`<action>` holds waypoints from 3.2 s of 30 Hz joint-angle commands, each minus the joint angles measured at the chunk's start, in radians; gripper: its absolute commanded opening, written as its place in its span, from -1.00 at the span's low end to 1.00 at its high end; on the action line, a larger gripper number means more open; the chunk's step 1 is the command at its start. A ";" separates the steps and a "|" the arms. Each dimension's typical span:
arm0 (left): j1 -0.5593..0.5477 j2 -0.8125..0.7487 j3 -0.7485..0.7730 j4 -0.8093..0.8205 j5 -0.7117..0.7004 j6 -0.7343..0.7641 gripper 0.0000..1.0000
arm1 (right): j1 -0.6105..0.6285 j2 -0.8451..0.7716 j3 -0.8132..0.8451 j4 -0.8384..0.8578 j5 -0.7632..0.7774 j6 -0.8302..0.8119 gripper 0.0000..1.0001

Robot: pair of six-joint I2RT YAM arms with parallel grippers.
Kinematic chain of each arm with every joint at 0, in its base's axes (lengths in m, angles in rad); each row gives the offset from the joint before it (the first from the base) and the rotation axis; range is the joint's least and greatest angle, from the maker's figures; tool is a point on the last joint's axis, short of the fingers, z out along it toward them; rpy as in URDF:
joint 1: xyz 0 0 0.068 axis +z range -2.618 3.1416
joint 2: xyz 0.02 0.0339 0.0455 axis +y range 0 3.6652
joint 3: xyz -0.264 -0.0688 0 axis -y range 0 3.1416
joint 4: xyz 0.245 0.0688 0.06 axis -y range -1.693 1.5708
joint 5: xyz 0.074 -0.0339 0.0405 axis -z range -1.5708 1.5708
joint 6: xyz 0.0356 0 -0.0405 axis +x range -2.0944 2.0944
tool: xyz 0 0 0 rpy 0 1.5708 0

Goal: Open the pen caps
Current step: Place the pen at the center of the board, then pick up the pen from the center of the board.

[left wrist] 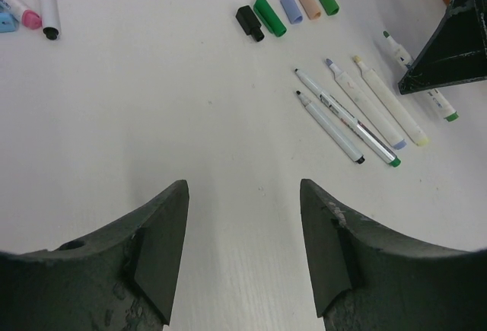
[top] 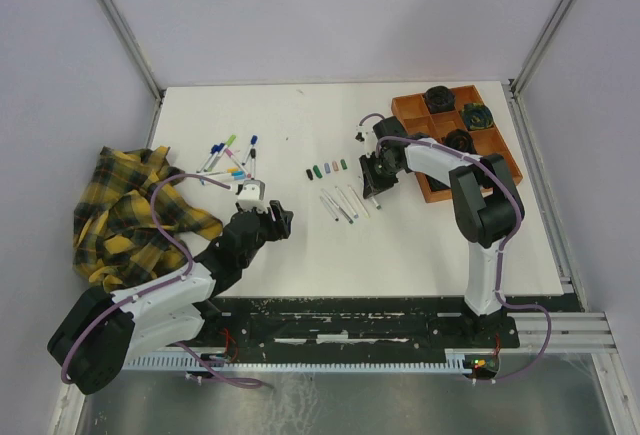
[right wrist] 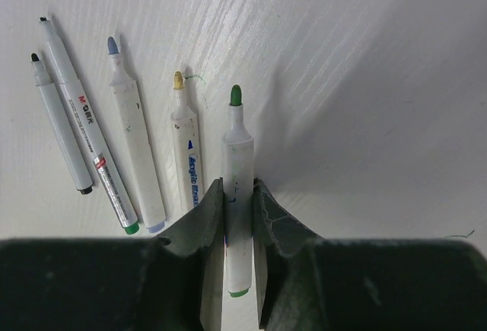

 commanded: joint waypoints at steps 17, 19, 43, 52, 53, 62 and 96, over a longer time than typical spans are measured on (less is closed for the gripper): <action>-0.003 -0.027 -0.022 0.088 -0.042 0.017 0.33 | -0.001 -0.020 0.033 -0.018 -0.025 -0.001 -0.38; -0.004 -0.025 -0.020 0.088 -0.041 0.016 0.33 | 0.000 -0.033 0.034 -0.019 -0.027 -0.003 -0.38; 0.120 0.204 0.192 -0.014 0.049 0.025 0.39 | -0.015 -0.455 -0.002 -0.161 -0.278 -0.280 -0.25; 0.354 0.495 0.570 -0.259 0.146 0.051 0.41 | -0.050 -0.548 -0.039 -0.151 -0.396 -0.309 -0.25; 0.371 0.529 0.609 -0.280 0.149 0.058 0.41 | -0.052 -0.546 -0.039 -0.154 -0.401 -0.310 -0.25; 0.460 0.802 0.918 -0.494 0.124 0.124 0.10 | -0.057 -0.529 -0.038 -0.170 -0.414 -0.328 -0.24; 0.485 1.008 1.068 -0.610 0.112 0.145 -0.32 | -0.073 -0.501 -0.036 -0.183 -0.456 -0.325 -0.23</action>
